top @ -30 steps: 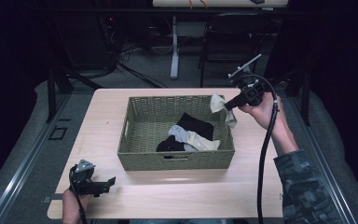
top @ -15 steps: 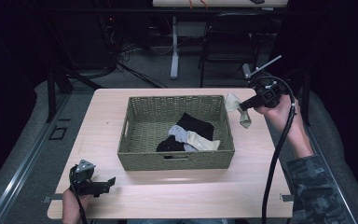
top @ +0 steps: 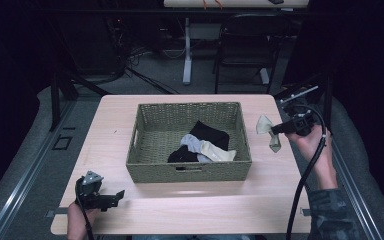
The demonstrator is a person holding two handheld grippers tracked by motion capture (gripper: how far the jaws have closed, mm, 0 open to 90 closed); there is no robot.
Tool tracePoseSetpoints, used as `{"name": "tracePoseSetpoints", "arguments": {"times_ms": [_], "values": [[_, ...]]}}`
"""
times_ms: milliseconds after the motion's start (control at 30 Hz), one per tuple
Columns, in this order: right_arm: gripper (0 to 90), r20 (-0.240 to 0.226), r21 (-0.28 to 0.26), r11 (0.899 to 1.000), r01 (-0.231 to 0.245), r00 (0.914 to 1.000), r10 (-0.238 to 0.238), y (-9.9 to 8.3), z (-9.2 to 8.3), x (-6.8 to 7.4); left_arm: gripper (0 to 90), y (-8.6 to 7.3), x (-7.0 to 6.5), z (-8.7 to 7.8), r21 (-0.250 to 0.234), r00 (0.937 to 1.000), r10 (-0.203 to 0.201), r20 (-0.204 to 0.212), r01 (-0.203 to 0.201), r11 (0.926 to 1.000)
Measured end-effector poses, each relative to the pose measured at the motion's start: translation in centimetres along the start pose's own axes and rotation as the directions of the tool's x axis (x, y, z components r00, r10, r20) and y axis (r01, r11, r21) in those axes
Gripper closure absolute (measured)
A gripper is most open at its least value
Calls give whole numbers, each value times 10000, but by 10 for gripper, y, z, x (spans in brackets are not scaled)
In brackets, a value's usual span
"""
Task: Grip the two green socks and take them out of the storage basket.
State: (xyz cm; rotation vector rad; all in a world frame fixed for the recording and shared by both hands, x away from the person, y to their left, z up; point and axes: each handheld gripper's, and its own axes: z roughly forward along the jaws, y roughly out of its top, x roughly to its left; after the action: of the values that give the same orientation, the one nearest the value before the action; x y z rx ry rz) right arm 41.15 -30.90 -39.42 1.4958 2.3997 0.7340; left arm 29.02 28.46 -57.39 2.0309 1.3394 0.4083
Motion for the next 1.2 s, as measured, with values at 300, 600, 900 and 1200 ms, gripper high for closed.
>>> {"name": "tracePoseSetpoints", "arguments": {"times_ms": [300, 600, 900, 1200], "values": [[829, 161, 59, 9997, -232, 9996, 231, -26, 23, 1, 0, 1, -3, 0, -34, 9999, 119, 31, -119, 9999], [829, 54, 615, 9972, -418, 9991, 415, -35, 47, -6, 1, 2, -6, 0, -51, 9998, 194, 92, -194, 9998], [828, 425, 1578, 9846, -755, 9967, 696, -45, 86, -21, 1, 3, -5, 0, -33, 9996, 253, 104, -253, 9997], [821, 123, 1807, 9776, -1080, 9941, 1075, -51, 103, -27, 1, 3, -4, 1, -67, 9998, 168, 111, -167, 9998]]}}
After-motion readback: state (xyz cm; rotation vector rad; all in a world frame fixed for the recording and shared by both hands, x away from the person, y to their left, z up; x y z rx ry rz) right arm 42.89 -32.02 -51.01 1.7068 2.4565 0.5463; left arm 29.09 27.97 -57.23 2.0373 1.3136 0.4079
